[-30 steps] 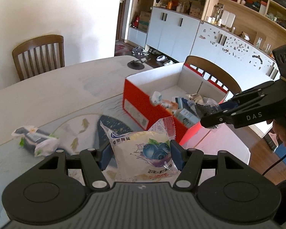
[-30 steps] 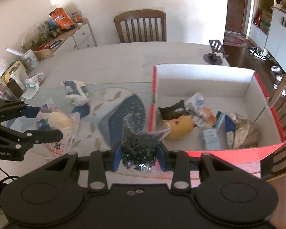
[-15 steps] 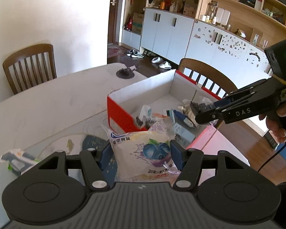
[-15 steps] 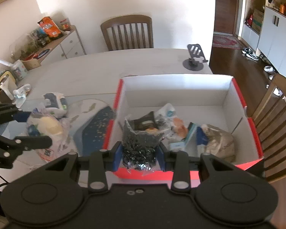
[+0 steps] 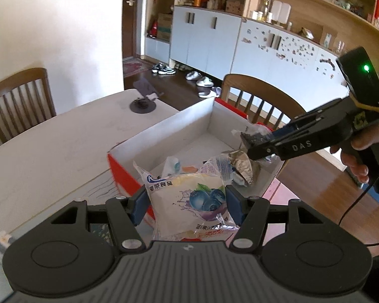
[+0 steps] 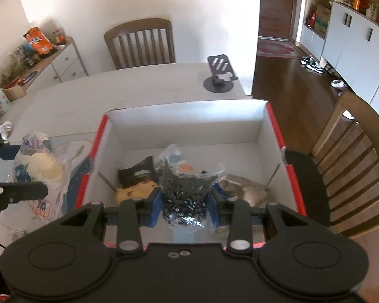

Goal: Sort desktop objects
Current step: 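Lower both tools into the shoebox and open them to release the packets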

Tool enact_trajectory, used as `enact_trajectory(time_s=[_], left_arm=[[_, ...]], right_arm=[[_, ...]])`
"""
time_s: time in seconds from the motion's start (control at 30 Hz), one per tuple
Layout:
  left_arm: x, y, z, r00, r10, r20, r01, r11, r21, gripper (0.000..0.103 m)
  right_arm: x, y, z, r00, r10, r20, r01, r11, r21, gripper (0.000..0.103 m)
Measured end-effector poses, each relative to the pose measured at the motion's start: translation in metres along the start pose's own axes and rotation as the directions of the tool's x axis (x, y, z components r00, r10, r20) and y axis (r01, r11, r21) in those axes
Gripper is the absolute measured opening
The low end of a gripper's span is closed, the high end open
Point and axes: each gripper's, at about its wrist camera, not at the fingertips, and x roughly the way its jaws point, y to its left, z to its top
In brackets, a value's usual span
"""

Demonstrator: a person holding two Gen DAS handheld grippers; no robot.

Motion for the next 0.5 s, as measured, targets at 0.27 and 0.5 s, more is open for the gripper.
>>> enact_trajectory(time_s=[0.27, 0.5], left_arm=[[0.034, -0.010, 0.009, 0.999, -0.007, -0.042, 0.009, 0.999, 0.037, 0.063], [0.065, -0.016, 0.012, 0.996, -0.010, -0.089, 0.015, 0.998, 0.062, 0.063]], right_arm=[[0.018, -0.010, 0.009, 1.000, -0.013, -0.017, 0.013, 1.000, -0.011, 0.036], [0.035, -0.011, 0.018, 0.999, -0.011, -0.047, 0.009, 0.999, -0.033, 0.036]])
